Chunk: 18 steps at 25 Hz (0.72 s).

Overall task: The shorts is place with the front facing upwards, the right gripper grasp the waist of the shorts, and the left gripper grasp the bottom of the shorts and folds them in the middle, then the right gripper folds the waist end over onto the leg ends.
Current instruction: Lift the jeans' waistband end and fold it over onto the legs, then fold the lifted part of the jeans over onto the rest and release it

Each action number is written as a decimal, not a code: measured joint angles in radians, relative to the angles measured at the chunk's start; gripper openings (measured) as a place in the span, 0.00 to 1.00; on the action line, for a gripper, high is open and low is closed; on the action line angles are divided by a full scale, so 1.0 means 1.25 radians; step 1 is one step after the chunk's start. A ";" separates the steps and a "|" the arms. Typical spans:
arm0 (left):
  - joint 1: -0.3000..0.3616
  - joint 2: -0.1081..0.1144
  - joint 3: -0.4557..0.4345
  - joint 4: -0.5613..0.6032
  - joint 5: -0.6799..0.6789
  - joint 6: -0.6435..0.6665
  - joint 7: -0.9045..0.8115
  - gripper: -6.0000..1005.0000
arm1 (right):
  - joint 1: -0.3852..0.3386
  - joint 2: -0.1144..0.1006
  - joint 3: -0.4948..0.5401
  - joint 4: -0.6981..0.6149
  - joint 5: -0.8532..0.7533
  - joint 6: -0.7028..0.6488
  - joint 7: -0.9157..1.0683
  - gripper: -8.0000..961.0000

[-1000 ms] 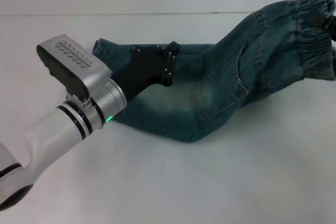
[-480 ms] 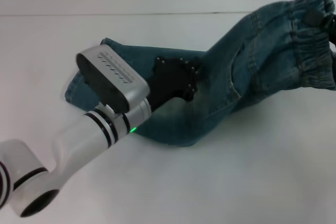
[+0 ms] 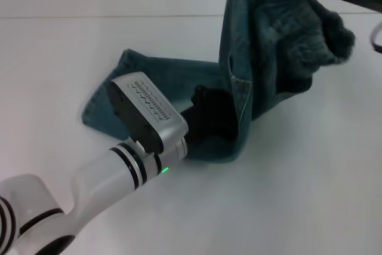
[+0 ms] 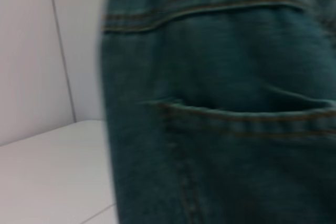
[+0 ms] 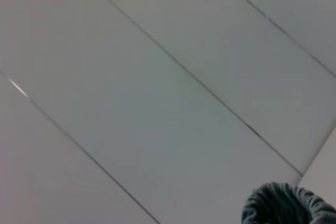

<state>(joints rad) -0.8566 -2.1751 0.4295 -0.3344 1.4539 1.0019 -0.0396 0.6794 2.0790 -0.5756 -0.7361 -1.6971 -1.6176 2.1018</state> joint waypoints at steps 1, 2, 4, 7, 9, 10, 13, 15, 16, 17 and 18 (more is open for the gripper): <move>0.000 0.000 -0.002 -0.004 0.007 0.001 0.000 0.01 | 0.014 -0.001 -0.015 0.002 0.000 0.017 0.000 0.10; 0.000 0.000 -0.007 -0.010 0.018 0.002 0.000 0.01 | 0.030 -0.002 -0.031 0.005 0.000 0.031 0.001 0.10; 0.001 0.000 -0.020 -0.019 0.041 0.002 0.000 0.01 | 0.059 -0.004 -0.058 0.009 -0.001 0.056 0.004 0.10; 0.003 0.000 -0.043 -0.026 0.077 0.003 -0.002 0.01 | 0.095 -0.008 -0.108 0.011 -0.002 0.102 0.012 0.10; 0.008 0.000 -0.063 -0.031 0.101 0.004 -0.002 0.01 | 0.113 -0.012 -0.139 0.020 -0.002 0.128 0.018 0.10; 0.013 0.000 -0.072 -0.031 0.108 0.004 -0.001 0.01 | 0.121 -0.013 -0.155 0.028 -0.002 0.140 0.019 0.10; 0.028 0.000 -0.090 -0.025 0.117 0.004 0.000 0.01 | 0.129 -0.013 -0.186 0.042 -0.002 0.157 0.015 0.10; 0.043 0.000 -0.099 -0.015 0.118 0.007 0.000 0.01 | 0.126 -0.012 -0.203 0.048 -0.002 0.163 0.011 0.10; 0.057 0.001 -0.108 -0.004 0.118 0.011 0.001 0.01 | 0.123 -0.012 -0.207 0.048 -0.002 0.162 0.011 0.10; 0.071 0.001 -0.117 0.007 0.118 0.015 0.001 0.01 | 0.119 -0.013 -0.211 0.049 -0.002 0.161 0.011 0.10; 0.079 0.002 -0.124 0.014 0.118 0.018 0.001 0.01 | 0.114 -0.014 -0.213 0.049 -0.002 0.161 0.011 0.10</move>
<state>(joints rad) -0.7573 -2.1726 0.2750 -0.3169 1.6017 1.0250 -0.0390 0.8224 2.0613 -0.8420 -0.6749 -1.6997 -1.4168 2.1149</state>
